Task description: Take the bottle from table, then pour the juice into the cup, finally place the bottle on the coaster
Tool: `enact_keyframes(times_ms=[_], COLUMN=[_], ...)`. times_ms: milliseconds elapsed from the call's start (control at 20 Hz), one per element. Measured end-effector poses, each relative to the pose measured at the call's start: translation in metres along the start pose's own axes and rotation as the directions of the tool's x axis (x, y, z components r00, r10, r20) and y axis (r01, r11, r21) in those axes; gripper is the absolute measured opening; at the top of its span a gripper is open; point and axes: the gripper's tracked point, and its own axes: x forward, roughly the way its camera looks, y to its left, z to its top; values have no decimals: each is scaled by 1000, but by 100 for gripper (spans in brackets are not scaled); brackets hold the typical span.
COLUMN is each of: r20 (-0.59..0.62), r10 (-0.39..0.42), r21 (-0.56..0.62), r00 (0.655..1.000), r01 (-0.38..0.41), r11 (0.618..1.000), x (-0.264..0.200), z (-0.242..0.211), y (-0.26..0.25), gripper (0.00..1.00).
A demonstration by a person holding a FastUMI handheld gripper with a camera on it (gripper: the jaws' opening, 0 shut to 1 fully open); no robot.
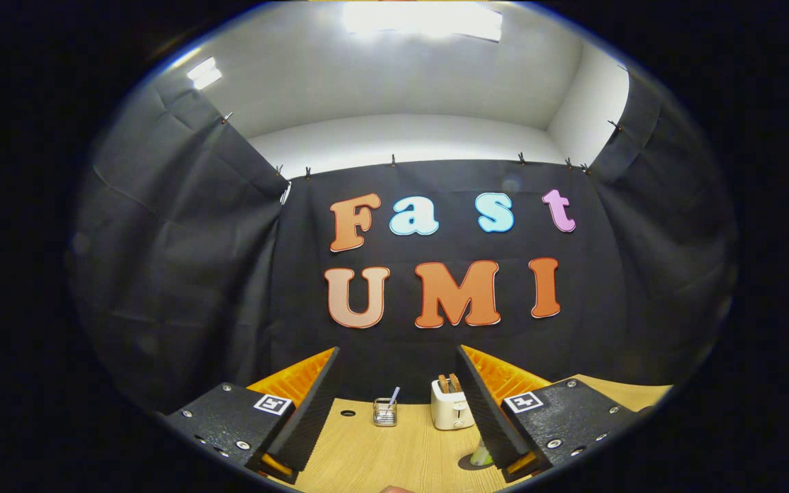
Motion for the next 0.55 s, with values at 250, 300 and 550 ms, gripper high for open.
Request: enact_keyframes(times_ms=[250, 300, 550], r20=[-4, -2, 9], r10=[-23, -22, -17], r21=[-7, -12, -3], r00=[1000, 1000, 1000], r01=[23, 22, 17], r11=[1000, 1000, 1000], x=[0, 0, -1], z=[-1, -1, 1], y=[-6, -6, -5], gripper=[97, 97, 97])
